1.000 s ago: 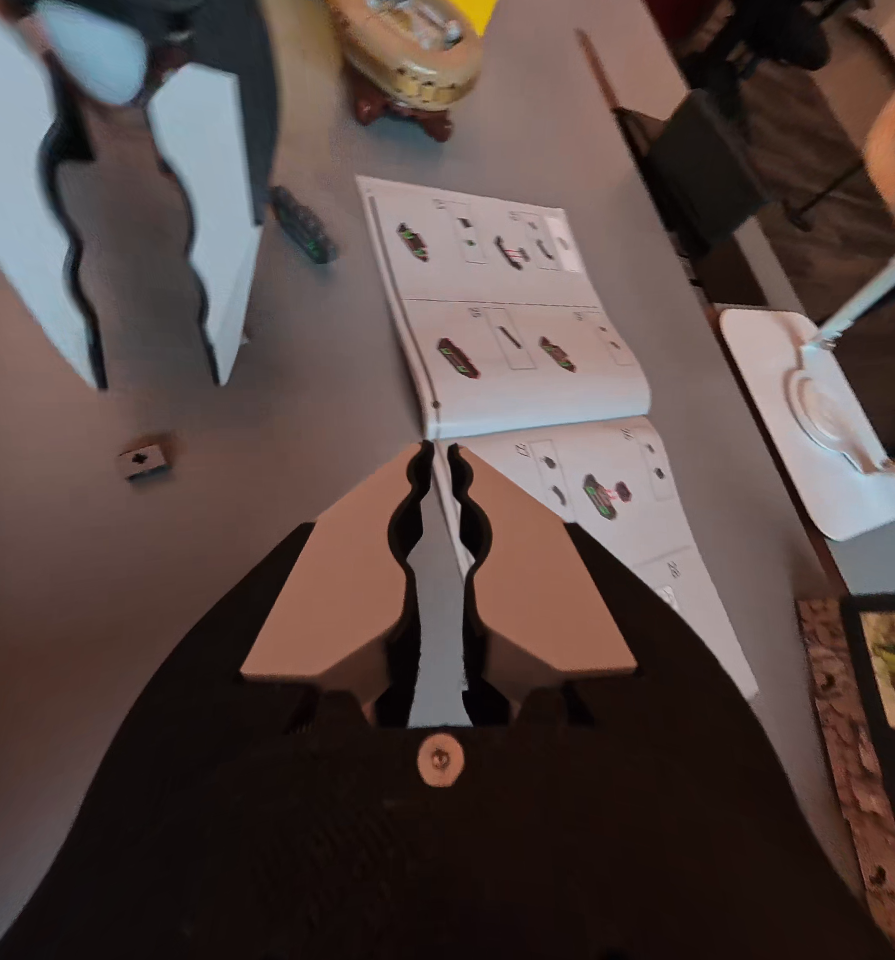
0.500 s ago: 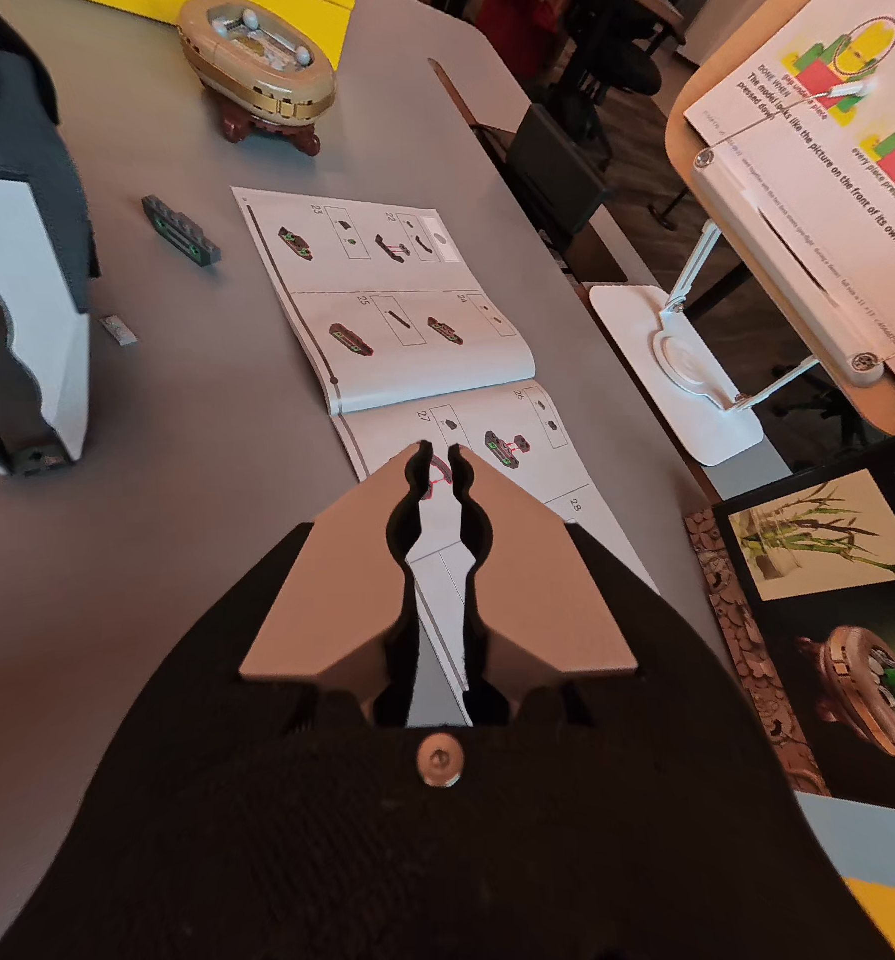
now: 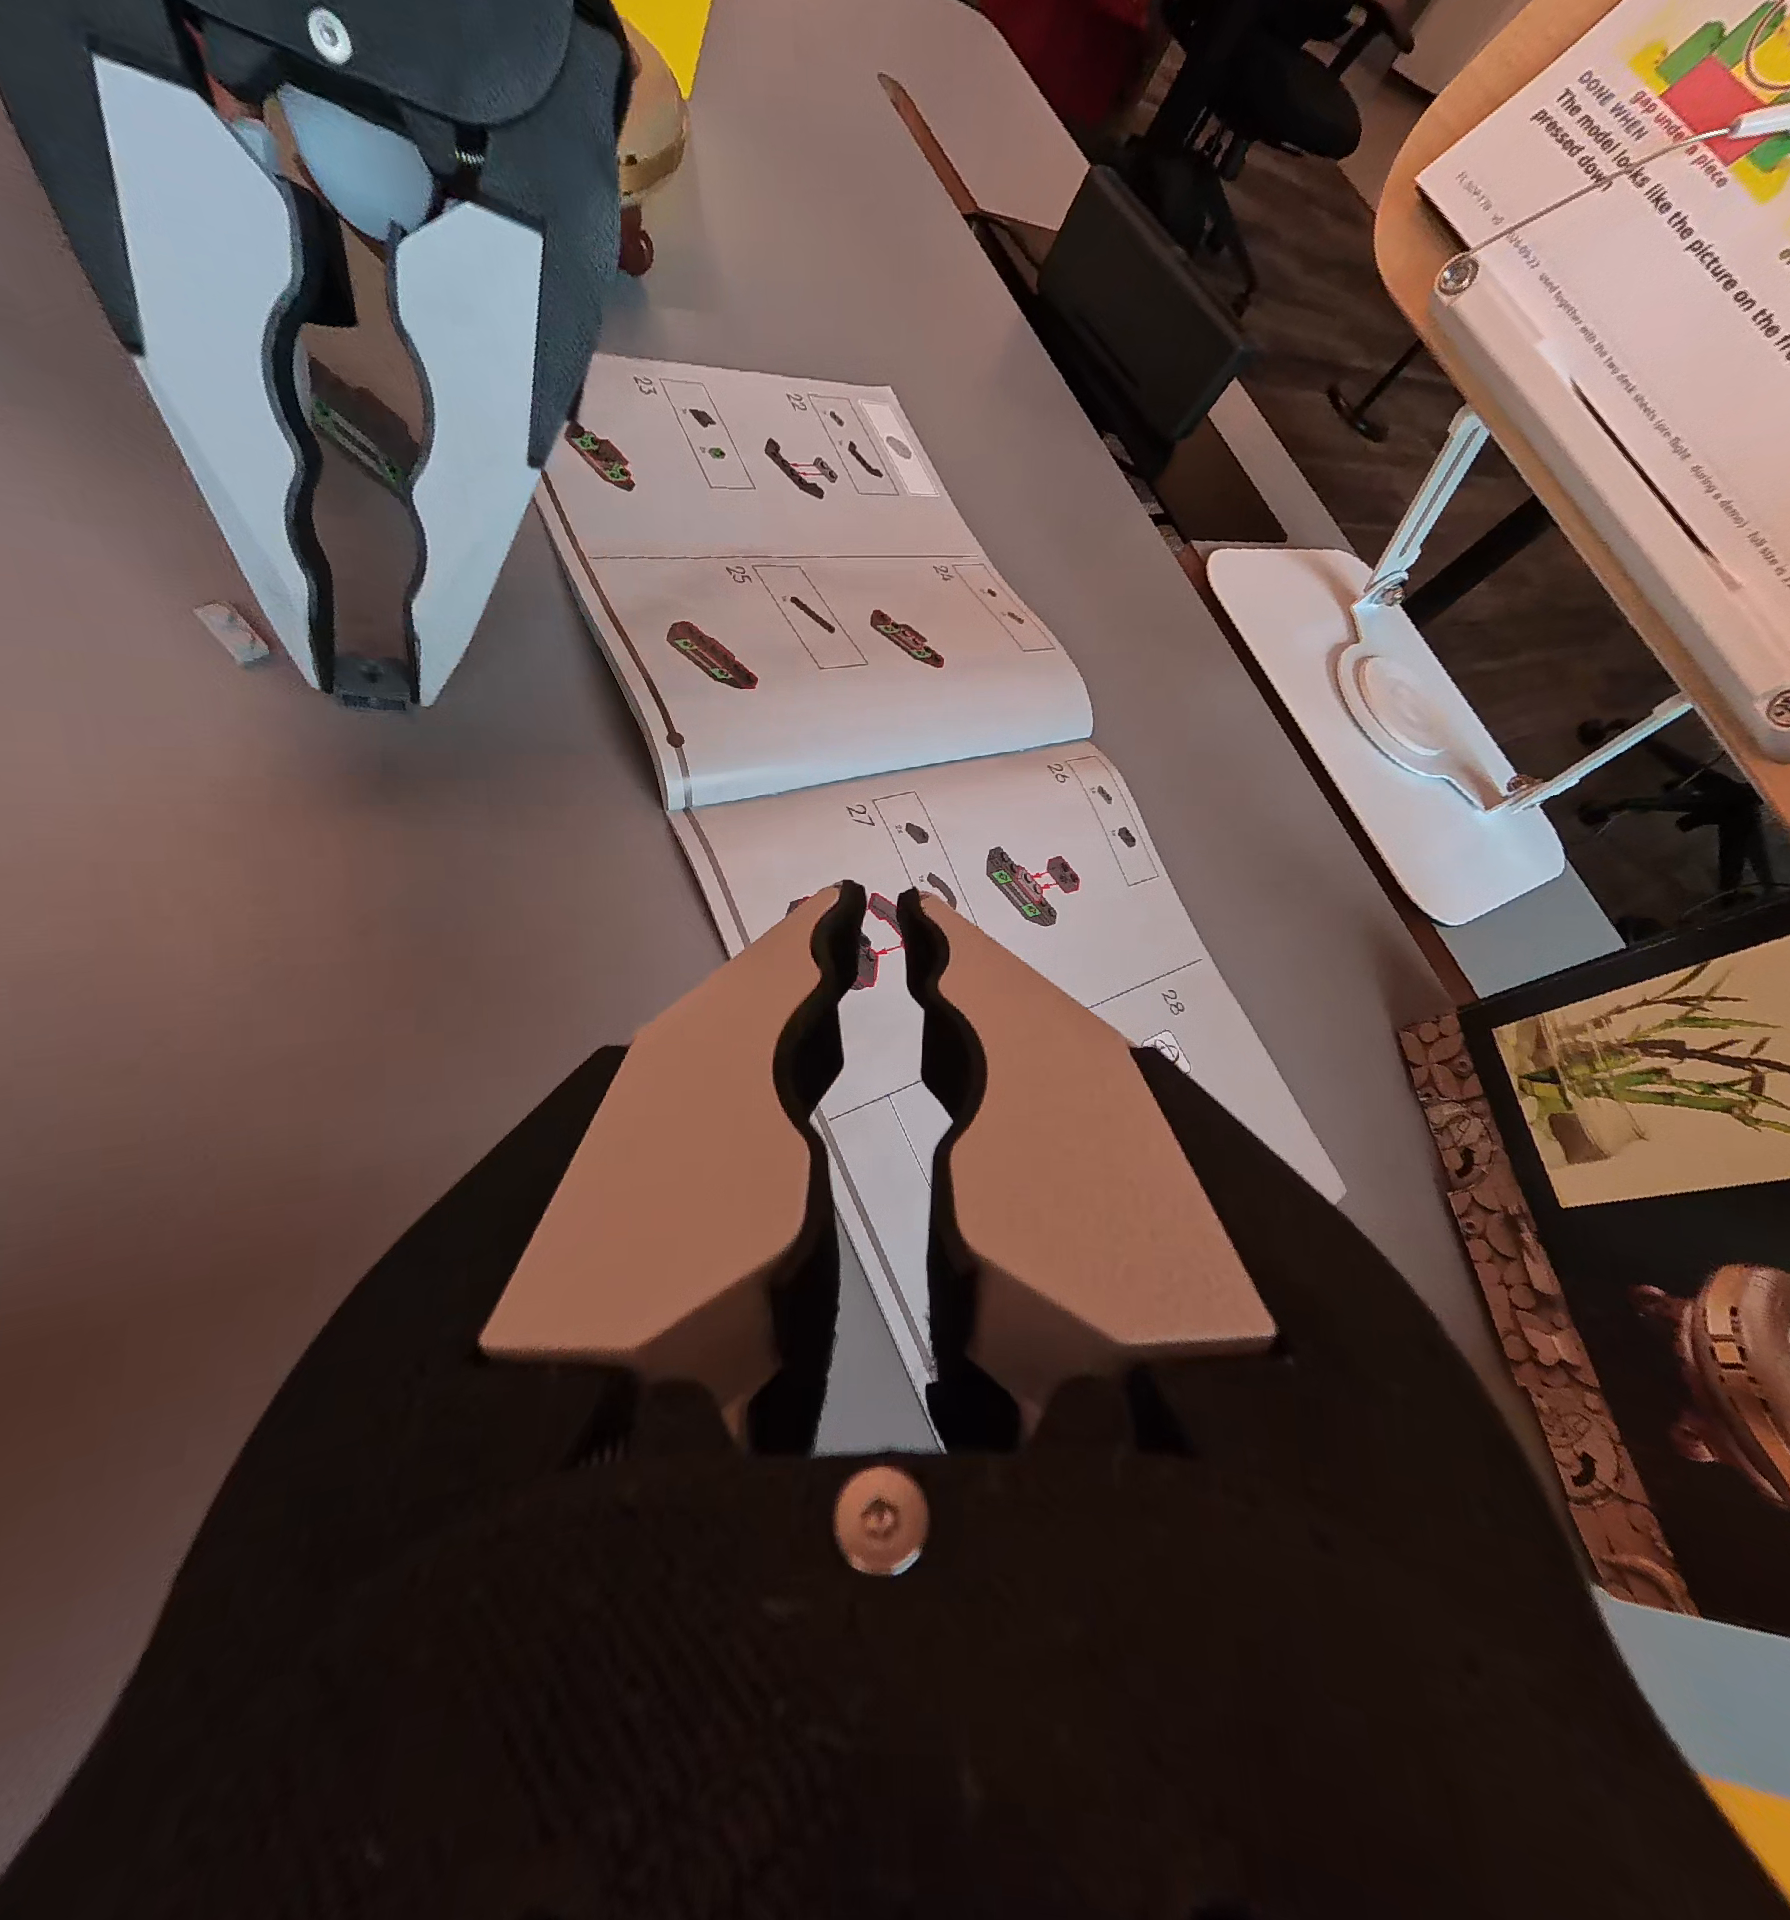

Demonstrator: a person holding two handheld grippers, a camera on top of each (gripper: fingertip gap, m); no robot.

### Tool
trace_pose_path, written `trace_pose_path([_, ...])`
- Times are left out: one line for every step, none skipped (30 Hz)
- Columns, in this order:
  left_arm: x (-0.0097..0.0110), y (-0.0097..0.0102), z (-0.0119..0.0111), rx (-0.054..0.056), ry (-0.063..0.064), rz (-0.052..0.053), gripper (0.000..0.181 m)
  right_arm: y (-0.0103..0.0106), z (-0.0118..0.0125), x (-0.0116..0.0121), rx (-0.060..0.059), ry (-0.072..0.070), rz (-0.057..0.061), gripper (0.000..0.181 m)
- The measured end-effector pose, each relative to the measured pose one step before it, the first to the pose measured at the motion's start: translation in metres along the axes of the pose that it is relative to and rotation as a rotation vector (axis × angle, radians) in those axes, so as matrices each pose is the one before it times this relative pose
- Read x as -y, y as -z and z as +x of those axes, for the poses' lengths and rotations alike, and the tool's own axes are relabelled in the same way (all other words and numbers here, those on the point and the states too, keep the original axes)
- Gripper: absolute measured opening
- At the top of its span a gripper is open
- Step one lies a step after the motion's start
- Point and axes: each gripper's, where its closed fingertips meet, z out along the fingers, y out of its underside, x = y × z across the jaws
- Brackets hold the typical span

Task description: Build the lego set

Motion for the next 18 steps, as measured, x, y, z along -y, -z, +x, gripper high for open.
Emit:
trace_pose_path([-0.00145,-0.00206,-0.00006,-0.0017,-0.0049,-0.001,0.014,-0.00014,-0.00023,0.00016,0.0019,-0.0005,0.0012,0.006])
trace_pose_path([-0.00087,-0.00185,-0.00094,0.0077,-0.0055,0.0037,0.015,-0.00036,-0.00041,-0.00002,0.0025,-0.0009,0.0002,0.006])
trace_pose_path([-0.00035,-0.0014,-0.00087,0.0098,-0.0045,0.0061,0.015,-0.00038,-0.00034,-0.00022,0.0019,0.0002,-0.0012,0.006])
trace_pose_path([-0.0002,-0.00039,-0.00145,0.0145,0.0002,0.006,0.015,-0.00041,-0.00052,-0.00028,0.0023,0.0007,-0.0015,0.006])
trace_pose_path([0.00003,0.00125,-0.00383,0.03,0.0077,0.0044,0.019,-0.00043,-0.00057,-0.00012,0.0025,0.0004,-0.0014,0.006])
trace_pose_path([0.00036,0.00428,-0.00576,0.0411,0.0156,0.0068,0.028,-0.00044,-0.00058,0.00013,0.0019,0.0013,0.0003,0.006])
trace_pose_path([0.0017,0.00789,-0.00549,0.0402,0.0222,0.0182,0.034,-0.00025,-0.00066,0.00018,0.0016,0.0015,0.0001,0.006])
trace_pose_path([0.00241,0.01128,-0.00403,0.0335,0.0302,0.0309,0.039,-0.00024,-0.00045,0.00003,0.0007,0.0014,-0.001,0.007])
trace_pose_path([0.00077,0.01365,-0.00371,0.0339,0.0427,0.0282,0.041,-0.0003,-0.00041,0.00027,-0.0001,0.0016,0.0007,0.006])
trace_pose_path([-0.00315,0.01429,-0.00346,0.0352,0.0504,0.0117,0.046,-0.00033,-0.00033,0.00074,0.0004,0.0009,0.0024,0.006])
trace_pose_path([-0.00791,0.01376,-0.00256,0.0344,0.049,-0.005,0.051,-0.00072,-0.00078,0.001,0.0034,0.0005,0.0026,0.006])
trace_pose_path([-0.01115,0.01204,-0.0019,0.0379,0.0413,-0.012,0.051,-0.00133,-0.00096,0.00103,0.0043,0.0015,0.0009,0.006])
trace_pose_path([-0.01219,0.00897,-0.00024,0.035,0.0315,-0.0102,0.049,-0.0018,-0.00122,0.00093,0.0043,0.0036,-0.0013,0.006])
trace_pose_path([-0.01122,0.00541,0.00243,0.0232,0.026,-0.0039,0.047,-0.00225,-0.00199,0.0007,0.0061,0.0076,-0.0044,0.006])
trace_pose_path([-0.00926,0.00173,0.0042,0.0154,0.0263,0.0013,0.044,-0.00249,-0.00209,0.00051,0.0059,0.0106,-0.0061,0.007])
trace_pose_path([-0.00773,-0.00118,0.0049,0.009,0.0248,-0.002,0.042,-0.00254,-0.00219,0.00063,0.0049,0.0102,-0.0055,0.007])
trace_pose_path([-0.00661,-0.00296,0.00443,0.0075,0.0199,-0.0096,0.042,-0.00248,-0.00232,0.00058,0.0058,0.0086,-0.0042,0.006])
trace_pose_path([-0.0052,-0.00352,0.00125,0.0231,0.0134,-0.0104,0.042,-0.00232,-0.00263,0.00048,0.0077,0.0063,-0.0037,0.007])
